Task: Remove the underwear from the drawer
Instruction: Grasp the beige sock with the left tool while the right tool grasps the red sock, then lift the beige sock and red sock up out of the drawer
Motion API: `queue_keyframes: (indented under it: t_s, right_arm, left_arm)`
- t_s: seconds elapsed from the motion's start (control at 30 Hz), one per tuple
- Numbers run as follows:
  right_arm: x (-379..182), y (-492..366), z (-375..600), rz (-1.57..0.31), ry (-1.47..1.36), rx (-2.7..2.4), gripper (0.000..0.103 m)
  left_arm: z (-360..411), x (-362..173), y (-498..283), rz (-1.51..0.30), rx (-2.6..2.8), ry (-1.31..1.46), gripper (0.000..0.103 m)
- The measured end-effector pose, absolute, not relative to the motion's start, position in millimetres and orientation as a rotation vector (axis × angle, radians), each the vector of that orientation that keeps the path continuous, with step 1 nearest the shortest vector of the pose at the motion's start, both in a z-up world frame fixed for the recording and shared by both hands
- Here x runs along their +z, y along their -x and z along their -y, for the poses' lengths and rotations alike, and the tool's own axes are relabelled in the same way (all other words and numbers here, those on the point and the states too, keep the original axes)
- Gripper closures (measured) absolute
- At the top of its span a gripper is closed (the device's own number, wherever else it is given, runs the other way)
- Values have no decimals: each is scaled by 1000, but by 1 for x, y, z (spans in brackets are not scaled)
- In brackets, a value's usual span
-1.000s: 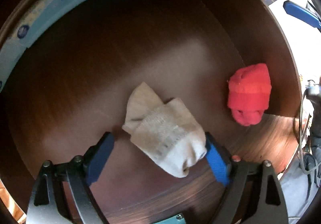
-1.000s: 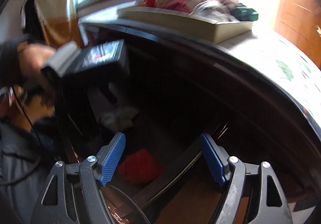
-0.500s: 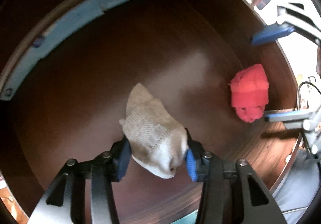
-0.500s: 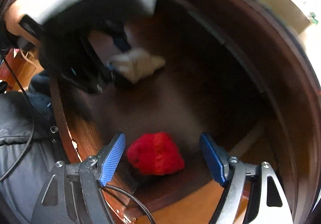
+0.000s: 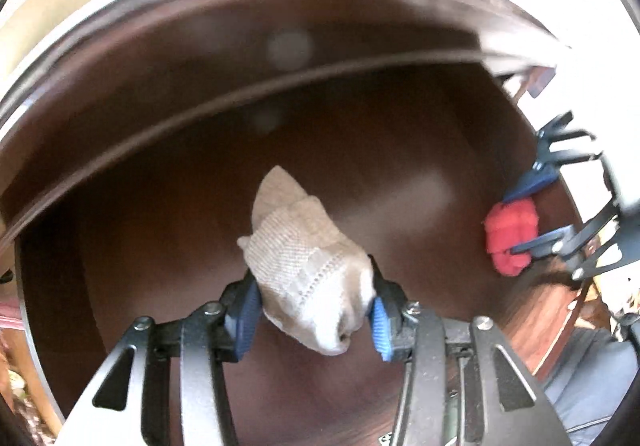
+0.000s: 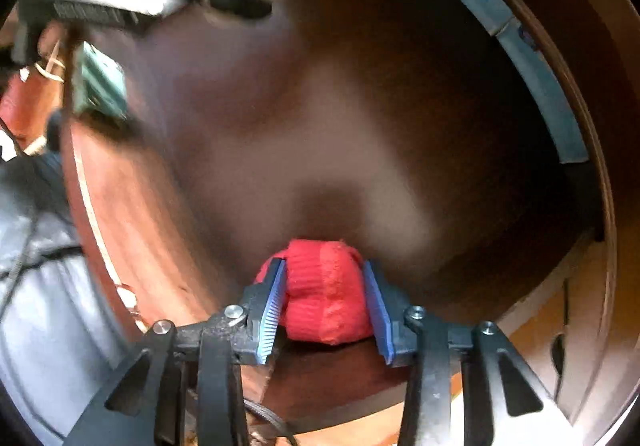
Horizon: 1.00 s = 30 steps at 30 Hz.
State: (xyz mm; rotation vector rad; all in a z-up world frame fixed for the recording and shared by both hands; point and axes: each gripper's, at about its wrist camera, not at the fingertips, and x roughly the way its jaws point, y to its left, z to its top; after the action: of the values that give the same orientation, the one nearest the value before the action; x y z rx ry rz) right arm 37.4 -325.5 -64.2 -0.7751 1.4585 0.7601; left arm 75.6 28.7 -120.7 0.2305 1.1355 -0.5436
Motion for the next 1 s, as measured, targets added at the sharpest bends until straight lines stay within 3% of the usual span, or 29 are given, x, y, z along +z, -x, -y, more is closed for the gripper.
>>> queue_keyframes:
  t_s: [0.2, 0.4, 0.47, 0.63, 1.0]
  right_arm:
    - [-64, -26, 303, -1363, 825, 734, 73]
    - [-60, -25, 280, -1295, 728, 755, 73]
    - [-58, -20, 281, -1277, 719, 754, 71]
    - [-56, -14, 296, -1284, 707, 716, 49]
    - [-73, -42, 318, -1383, 640, 698, 49]
  left_arm:
    - [-40, -118, -84, -1119, -552, -216, 57]
    - [-30, -118, -78, -1103, -529, -244, 57]
    - [-32, -116, -78, -1108, -531, -230, 57]
    - [-35, -119, -80, -1126, -545, -197, 57]
    - [-32, -125, -79, -1134, -542, -200, 57]
